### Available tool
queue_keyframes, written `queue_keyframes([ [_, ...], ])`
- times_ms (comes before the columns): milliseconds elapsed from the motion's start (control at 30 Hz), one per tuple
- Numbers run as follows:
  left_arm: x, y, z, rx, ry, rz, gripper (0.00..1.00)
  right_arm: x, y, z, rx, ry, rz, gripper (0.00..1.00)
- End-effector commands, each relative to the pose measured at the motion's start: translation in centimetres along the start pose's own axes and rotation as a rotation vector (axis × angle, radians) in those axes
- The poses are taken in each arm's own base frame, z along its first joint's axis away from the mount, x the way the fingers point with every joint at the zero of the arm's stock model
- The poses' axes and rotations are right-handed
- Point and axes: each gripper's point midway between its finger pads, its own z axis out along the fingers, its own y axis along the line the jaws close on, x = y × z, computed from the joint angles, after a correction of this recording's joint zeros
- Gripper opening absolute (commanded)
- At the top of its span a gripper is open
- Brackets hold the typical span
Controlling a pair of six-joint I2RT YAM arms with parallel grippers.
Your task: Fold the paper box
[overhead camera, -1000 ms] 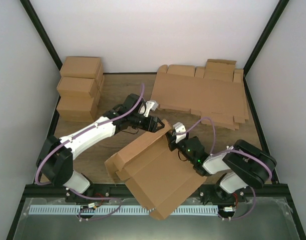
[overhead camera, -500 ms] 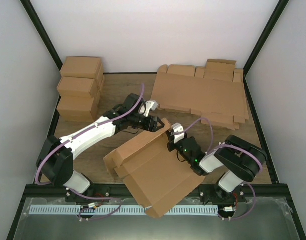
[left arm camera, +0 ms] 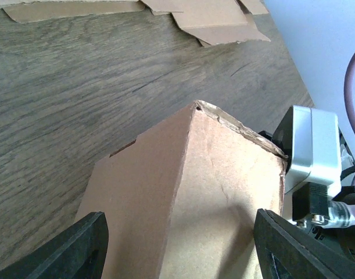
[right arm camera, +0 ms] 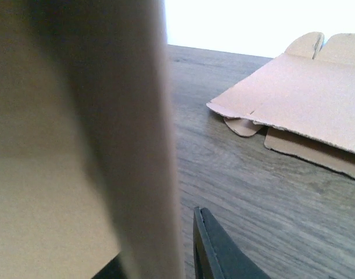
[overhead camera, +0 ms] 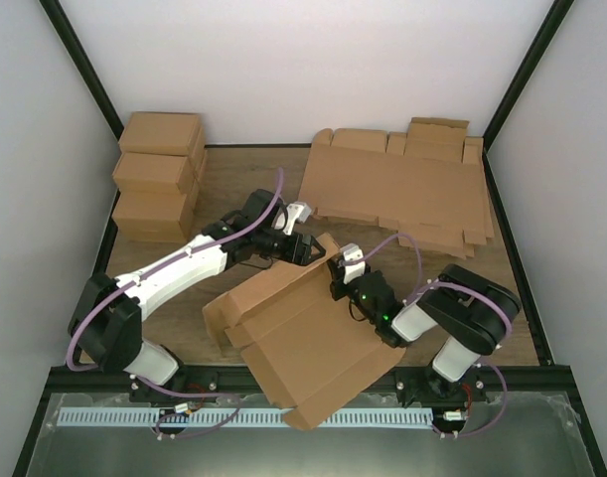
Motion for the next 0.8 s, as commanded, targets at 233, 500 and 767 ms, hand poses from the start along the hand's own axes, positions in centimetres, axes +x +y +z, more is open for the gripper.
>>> queue_keyframes([
  [233, 0.7, 0.4, -0.2, -0.026, 0.013, 0.010, 0.71, 2.1, -0.4, 0.9, 0.032, 0.047, 0.046, 0.16],
  [500, 0.8, 0.2, -0.4, -0.015, 0.010, 0.003, 0.71, 1.8, -0.6, 0.5, 0.037, 0.036, 0.065, 0.01],
  [767, -4.8, -2.7, -9.7, -0.152, -0.249, 0.053, 1.00, -2.0, -2.3, -1.1, 0.131, -0.027, 0.126, 0.01],
])
